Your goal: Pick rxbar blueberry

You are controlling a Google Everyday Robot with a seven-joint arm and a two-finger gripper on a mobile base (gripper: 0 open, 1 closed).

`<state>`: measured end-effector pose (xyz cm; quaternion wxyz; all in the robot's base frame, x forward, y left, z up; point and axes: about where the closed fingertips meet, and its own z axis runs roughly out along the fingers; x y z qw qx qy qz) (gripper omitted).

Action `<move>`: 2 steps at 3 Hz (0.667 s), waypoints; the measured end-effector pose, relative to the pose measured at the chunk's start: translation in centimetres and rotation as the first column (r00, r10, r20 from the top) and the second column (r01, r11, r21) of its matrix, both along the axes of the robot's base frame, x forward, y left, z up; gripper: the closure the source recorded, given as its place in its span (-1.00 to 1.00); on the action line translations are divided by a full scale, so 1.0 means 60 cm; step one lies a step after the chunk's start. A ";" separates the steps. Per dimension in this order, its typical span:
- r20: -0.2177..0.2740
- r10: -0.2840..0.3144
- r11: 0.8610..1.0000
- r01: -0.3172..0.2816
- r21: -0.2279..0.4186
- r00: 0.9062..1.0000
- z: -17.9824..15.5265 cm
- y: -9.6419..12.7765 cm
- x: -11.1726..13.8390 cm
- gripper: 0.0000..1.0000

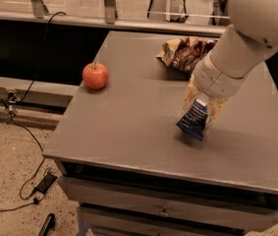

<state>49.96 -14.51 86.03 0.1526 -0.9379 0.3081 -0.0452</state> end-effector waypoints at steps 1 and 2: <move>0.041 -0.042 0.997 0.039 0.069 0.998 0.033 -0.013 -0.016 1.00; 0.041 -0.042 0.997 0.039 0.069 0.998 0.033 -0.013 -0.016 1.00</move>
Offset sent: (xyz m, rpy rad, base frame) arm -0.0075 -0.0064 0.0172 0.0562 -0.0389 -0.0327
